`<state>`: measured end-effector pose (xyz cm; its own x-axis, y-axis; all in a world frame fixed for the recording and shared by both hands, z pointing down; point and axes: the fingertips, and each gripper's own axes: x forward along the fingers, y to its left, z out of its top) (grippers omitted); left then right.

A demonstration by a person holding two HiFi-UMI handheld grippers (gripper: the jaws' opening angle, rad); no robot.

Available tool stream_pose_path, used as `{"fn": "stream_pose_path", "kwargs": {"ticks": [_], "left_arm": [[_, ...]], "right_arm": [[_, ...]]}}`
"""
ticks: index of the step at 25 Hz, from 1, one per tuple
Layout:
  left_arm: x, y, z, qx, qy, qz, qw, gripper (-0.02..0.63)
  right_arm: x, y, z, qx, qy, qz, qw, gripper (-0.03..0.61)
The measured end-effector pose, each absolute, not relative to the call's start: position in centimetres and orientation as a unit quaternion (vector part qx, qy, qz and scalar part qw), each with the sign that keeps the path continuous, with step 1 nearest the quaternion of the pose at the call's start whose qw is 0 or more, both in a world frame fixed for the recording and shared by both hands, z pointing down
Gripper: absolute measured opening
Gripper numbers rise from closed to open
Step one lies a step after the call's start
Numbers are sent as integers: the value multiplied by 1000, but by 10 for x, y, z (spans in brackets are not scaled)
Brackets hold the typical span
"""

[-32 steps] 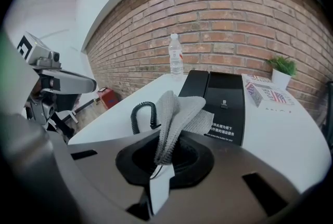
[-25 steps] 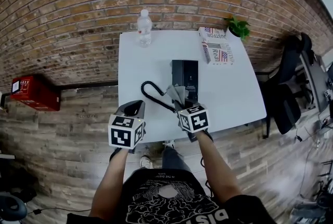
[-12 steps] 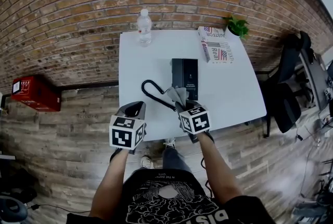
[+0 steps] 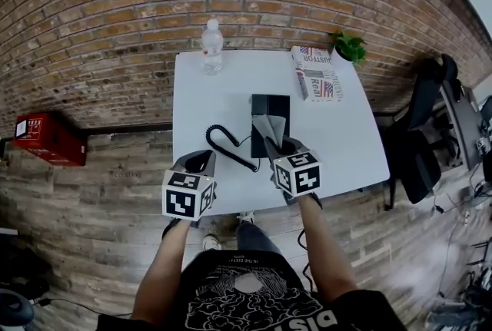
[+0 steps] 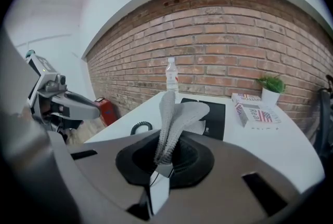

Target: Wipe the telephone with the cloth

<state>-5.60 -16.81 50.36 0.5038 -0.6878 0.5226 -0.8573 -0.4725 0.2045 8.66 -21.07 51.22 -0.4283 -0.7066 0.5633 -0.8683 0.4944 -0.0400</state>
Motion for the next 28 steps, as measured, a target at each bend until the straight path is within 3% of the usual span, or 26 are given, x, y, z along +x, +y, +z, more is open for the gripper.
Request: {"fn": "stream_pose_path", "kwargs": {"ticks": [15,28], "left_arm": [[-58,-202,499,822,-490,174,233,6],[-72,-228,507,797,-526,159,252,6]], "right_arm": [[78,-299,457,446,-851,82,265,12],[41,-344,500,355,-855,38,377,12]]}}
